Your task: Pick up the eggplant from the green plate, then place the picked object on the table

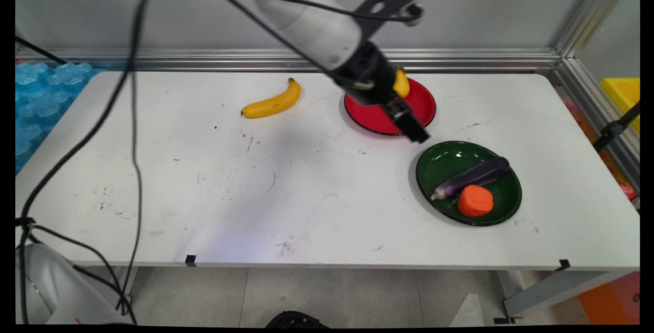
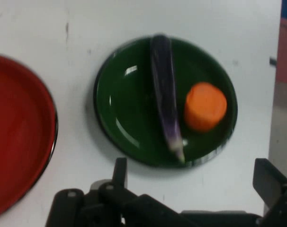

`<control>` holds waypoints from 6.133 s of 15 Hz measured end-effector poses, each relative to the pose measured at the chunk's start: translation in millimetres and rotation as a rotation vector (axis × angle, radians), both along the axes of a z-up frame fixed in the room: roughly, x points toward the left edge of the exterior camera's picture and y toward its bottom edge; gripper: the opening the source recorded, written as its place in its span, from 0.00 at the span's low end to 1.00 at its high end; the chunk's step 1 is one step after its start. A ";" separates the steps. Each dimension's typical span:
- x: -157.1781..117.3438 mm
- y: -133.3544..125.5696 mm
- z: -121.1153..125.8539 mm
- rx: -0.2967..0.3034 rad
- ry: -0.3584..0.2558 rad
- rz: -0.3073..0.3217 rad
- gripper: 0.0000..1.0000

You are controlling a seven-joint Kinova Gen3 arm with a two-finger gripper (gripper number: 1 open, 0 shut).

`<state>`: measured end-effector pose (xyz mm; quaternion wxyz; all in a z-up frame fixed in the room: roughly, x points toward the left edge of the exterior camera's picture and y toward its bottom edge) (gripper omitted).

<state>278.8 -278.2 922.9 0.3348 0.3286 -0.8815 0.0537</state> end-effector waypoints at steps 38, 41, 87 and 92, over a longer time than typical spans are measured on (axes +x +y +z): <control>-207.3 -127.7 -162.8 0.070 -0.125 0.014 0.00; -199.7 -121.7 -153.1 0.067 -0.125 0.011 0.00; 31.6 -67.5 -119.5 -0.063 -0.375 -0.293 0.00; 16.2 -78.6 -137.8 -0.057 -0.371 -0.297 0.00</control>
